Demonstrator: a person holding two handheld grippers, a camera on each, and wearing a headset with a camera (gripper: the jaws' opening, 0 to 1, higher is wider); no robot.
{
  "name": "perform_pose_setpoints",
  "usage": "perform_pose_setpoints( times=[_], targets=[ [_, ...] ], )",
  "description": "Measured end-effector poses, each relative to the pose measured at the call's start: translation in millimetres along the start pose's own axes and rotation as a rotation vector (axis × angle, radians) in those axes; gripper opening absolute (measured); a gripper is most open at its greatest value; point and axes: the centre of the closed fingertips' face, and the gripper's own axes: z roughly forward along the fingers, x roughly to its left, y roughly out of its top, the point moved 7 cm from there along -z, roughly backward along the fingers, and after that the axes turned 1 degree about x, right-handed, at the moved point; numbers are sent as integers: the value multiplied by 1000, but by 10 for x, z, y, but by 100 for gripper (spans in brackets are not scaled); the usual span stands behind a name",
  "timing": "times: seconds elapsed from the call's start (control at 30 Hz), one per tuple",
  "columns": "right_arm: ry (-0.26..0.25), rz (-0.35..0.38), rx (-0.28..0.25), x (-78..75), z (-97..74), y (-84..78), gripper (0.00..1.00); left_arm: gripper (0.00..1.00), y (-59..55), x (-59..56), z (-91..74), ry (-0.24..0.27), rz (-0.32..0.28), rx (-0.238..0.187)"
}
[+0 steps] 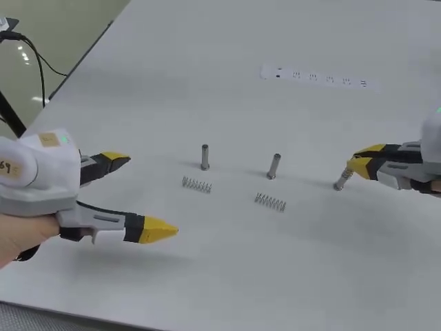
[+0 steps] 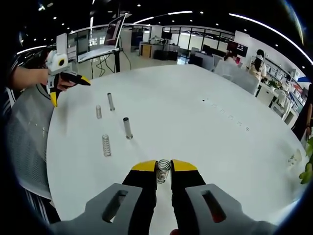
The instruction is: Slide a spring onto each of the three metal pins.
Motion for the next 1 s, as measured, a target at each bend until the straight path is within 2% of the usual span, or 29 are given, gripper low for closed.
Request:
perform_pose_setpoints(
  times=[0.33,1.0],
  targets=[
    [17,18,33,60,71,-112,7,97,17,-18,24,-5,6,-2],
    [17,27,57,79,150,-197,8,97,-11,-28,-6,-4,-1,1]
  ],
)
